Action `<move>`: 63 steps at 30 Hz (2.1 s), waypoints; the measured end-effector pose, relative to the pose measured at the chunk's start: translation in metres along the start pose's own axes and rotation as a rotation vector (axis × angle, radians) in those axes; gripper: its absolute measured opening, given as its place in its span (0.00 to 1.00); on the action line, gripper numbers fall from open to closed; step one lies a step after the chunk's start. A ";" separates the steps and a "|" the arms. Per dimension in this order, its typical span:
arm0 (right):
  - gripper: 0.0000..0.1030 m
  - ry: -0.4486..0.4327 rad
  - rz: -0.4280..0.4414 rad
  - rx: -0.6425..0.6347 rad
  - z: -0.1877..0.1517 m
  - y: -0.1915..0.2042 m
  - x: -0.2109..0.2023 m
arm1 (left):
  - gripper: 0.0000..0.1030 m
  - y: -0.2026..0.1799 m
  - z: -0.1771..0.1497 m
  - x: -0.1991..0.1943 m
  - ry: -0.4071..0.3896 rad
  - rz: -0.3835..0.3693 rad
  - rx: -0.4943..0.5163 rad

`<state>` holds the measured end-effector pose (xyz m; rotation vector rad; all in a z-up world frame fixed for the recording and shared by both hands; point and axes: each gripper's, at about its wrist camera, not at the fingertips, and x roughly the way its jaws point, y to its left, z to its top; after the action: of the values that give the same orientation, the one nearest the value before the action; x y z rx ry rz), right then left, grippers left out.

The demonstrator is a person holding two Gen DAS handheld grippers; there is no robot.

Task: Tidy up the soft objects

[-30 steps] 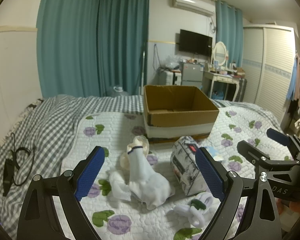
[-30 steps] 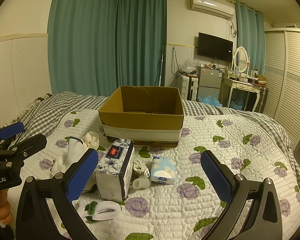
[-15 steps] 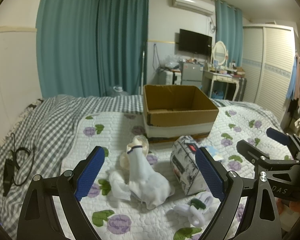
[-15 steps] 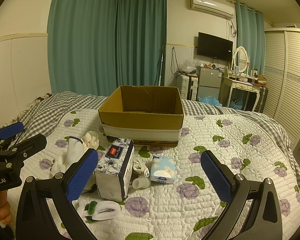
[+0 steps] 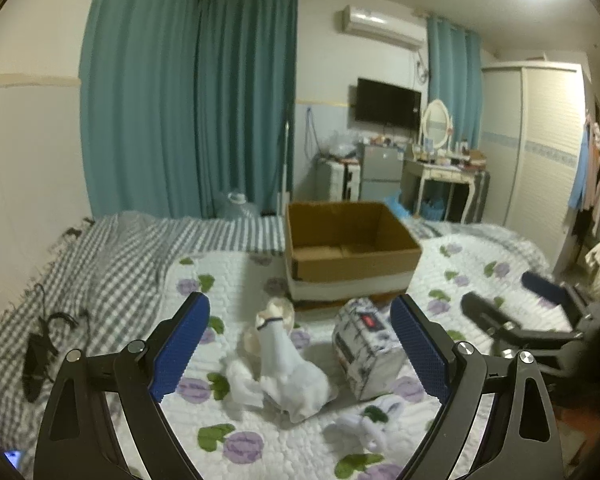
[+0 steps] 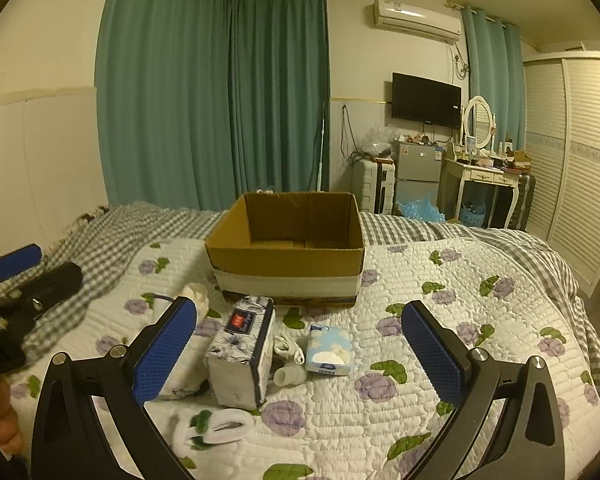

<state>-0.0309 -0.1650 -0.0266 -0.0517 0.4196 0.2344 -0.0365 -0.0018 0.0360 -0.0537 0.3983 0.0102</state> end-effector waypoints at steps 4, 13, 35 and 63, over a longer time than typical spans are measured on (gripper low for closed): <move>1.00 -0.002 0.015 0.008 0.008 0.005 -0.022 | 0.91 -0.001 0.008 -0.039 0.012 0.017 0.004; 1.00 0.188 0.111 -0.067 -0.009 0.035 -0.012 | 0.90 0.017 -0.044 -0.022 0.177 0.032 -0.040; 0.63 0.497 0.229 -0.056 -0.086 0.055 0.093 | 0.90 0.026 -0.098 0.055 0.375 0.045 -0.029; 0.64 0.385 0.091 0.076 -0.055 -0.011 0.074 | 0.38 -0.005 -0.095 0.140 0.500 -0.008 -0.069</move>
<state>0.0156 -0.1650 -0.1067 -0.0025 0.8145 0.2987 0.0560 -0.0121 -0.1053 -0.1273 0.8972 0.0024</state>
